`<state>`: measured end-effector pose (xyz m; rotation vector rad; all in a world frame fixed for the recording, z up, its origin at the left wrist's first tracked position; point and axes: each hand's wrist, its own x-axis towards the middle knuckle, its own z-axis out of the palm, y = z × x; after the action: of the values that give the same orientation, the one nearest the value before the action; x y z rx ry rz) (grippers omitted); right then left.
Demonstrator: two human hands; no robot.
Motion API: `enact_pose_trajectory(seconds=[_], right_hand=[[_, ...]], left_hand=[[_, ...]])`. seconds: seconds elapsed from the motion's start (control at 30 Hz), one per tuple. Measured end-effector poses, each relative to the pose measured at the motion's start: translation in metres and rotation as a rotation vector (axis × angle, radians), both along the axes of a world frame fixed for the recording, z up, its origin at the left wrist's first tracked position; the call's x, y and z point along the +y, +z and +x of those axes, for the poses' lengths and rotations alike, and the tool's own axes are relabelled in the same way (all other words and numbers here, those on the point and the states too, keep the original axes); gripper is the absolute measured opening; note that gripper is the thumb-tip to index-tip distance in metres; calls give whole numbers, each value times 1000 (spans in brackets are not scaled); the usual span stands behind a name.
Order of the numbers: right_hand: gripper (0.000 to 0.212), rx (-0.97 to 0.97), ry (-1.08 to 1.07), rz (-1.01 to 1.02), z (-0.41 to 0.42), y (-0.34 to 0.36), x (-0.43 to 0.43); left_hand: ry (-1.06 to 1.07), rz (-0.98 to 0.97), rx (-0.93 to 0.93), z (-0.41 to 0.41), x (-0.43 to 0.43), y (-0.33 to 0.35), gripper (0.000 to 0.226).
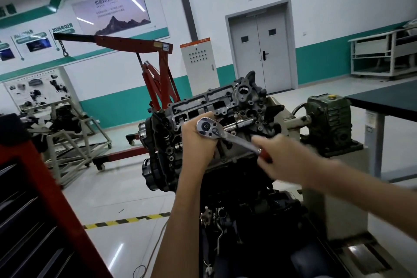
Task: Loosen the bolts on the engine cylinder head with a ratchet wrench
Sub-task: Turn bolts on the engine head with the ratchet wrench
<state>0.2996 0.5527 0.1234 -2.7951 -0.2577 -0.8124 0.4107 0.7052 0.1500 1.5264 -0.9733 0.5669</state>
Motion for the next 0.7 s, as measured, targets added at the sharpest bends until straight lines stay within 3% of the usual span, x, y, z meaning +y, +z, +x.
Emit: enact_pose_trajectory(seconds=[0.1, 0.2, 0.3, 0.4, 0.57, 0.63, 0.7], right_hand=[[16, -92, -107, -327, 6, 56, -33], [20, -166, -174, -417, 9, 80, -38], [16, -133, -220, -287, 3, 47, -21], [13, -130, -225, 39, -6, -2, 8], [33, -92, -49, 518, 0, -60, 73], [26, -89, -34, 483, 0, -58, 65], [18, -92, -73, 284, -2, -41, 36]], left_hand=[[-21, 135, -68, -5, 6, 11, 50], [-34, 186, -62, -6, 6, 13, 37], [13, 47, -51, -4, 8, 0, 39], [54, -93, -53, -10, -1, -11, 31], [50, -237, -8, -16, -23, -13, 39], [49, -241, 58, -12, -22, -12, 41], [44, -182, 87, -6, -15, -11, 49]])
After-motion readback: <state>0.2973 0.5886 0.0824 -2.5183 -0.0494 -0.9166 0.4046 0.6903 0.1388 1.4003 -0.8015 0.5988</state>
